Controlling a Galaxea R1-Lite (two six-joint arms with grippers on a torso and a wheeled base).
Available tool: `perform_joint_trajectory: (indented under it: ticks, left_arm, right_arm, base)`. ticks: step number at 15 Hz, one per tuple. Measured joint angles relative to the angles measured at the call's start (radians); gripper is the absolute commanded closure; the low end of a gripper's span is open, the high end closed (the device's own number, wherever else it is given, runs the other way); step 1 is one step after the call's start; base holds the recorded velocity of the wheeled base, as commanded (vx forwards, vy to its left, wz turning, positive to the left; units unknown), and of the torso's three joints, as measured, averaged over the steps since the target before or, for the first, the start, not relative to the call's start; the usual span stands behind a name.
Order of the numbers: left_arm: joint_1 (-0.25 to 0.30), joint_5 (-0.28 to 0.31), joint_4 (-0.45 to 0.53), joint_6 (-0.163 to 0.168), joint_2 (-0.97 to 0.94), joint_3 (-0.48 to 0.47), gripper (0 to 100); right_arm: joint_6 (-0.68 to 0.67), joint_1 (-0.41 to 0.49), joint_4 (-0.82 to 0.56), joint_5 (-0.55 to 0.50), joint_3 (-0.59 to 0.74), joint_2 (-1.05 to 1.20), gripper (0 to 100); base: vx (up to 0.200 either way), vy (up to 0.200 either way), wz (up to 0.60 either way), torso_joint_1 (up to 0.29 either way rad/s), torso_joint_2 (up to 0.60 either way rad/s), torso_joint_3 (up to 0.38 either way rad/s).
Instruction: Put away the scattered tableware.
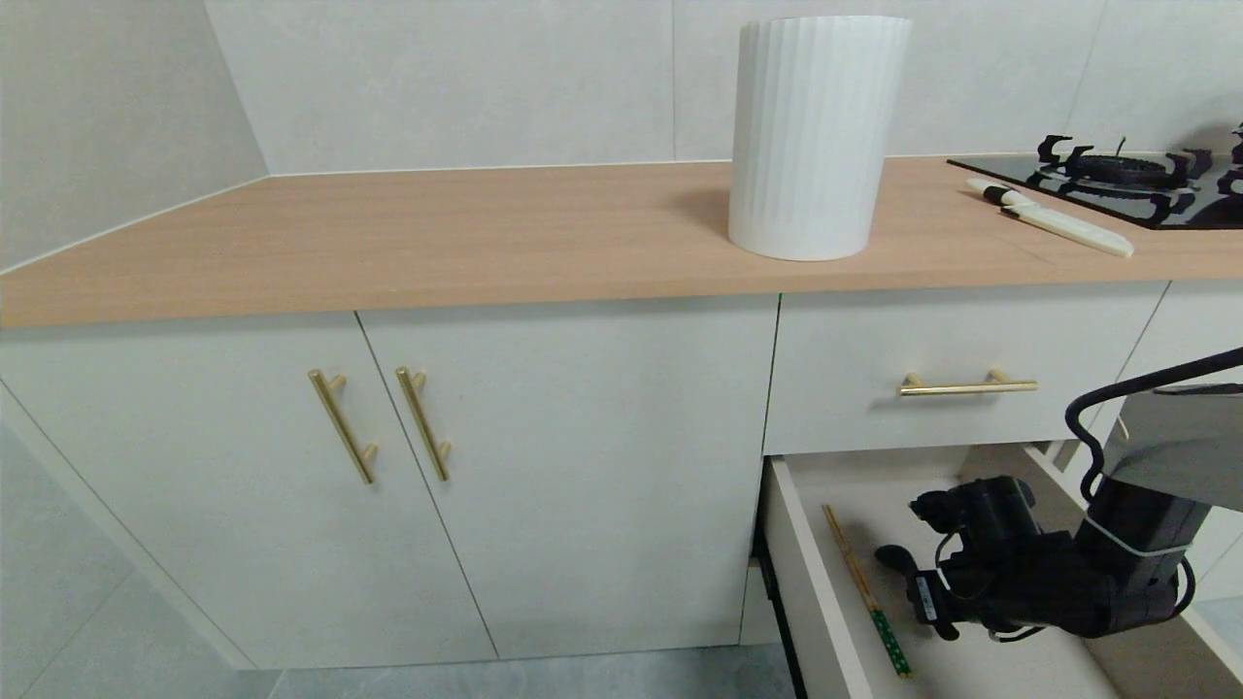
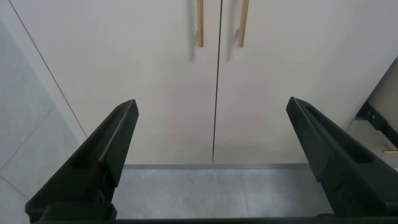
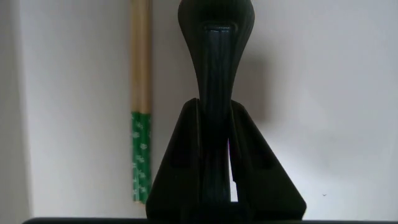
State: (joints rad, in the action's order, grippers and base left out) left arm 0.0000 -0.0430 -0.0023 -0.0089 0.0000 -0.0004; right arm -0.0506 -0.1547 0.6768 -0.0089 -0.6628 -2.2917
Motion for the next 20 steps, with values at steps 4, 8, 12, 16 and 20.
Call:
perform_joint_trajectory:
  ticks: [4,8,12,16,20]
  left_arm:
    - [0.0,0.0,0.0,0.0,0.0,0.0,0]
    - [0.0,0.0,0.0,0.0,0.0,0.0,0]
    - [0.0,0.0,0.0,0.0,0.0,0.0,0]
    - [0.0,0.0,0.0,0.0,0.0,0.0,0]
    - [0.0,-0.001,0.0,0.0,0.0,0.0,0]
  right_arm:
    - [-0.001,0.0,0.004,0.0,0.0,-0.025,100]
    - [-0.002,0.0,0.004,0.001,0.0,-0.025,0]
    - [-0.045,0.0,0.004,0.008,0.013,0.01,0]
    - [-0.053,0.004,-0.01,0.002,0.051,0.156,0]
    - [-0.067,0.026,-0.22,0.001,0.079,0.478,0]
  base:
    - [0.0,0.0,0.0,0.0,0.0,0.0]
    - [0.0,0.0,0.0,0.0,0.0,0.0]
    - [0.0,0.0,0.0,0.0,0.0,0.0]
    - [0.0,0.0,0.0,0.0,0.0,0.0]
    - [0.0,0.0,0.0,0.0,0.0,0.0]
